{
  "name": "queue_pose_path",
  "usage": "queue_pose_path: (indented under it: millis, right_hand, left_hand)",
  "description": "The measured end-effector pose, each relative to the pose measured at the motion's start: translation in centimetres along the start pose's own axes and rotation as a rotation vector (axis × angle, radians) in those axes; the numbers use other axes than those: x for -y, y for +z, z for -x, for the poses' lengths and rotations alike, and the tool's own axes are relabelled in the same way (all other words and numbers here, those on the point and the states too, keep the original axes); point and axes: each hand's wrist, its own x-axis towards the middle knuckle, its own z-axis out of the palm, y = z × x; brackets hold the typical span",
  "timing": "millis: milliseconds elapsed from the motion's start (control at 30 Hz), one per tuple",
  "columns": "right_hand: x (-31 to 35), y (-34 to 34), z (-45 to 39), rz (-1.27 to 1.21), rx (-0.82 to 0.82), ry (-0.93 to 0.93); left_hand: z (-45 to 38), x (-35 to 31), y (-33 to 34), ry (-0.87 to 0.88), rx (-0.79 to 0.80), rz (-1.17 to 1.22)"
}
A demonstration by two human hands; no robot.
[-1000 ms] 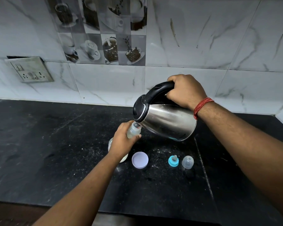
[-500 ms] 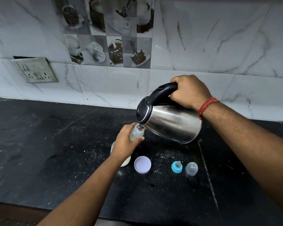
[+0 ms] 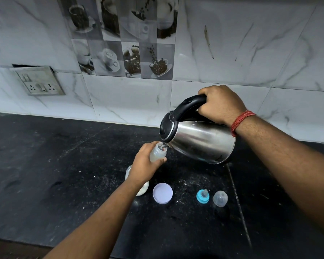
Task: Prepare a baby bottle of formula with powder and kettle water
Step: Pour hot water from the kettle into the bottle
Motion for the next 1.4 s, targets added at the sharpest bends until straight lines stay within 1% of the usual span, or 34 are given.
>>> queue_pose_path:
  millis: [467,1400]
  right_hand:
    - [-0.41,0.0,-0.64,0.016,0.0,-0.015]
    - [-0.27,-0.08,-0.54,0.083,0.001,-0.054]
  left_hand:
    - [-0.88,0.19,0.48,0.012,0.023,-0.032]
    - [-0.85,0.64,0.72,0.004,0.053,0.005]
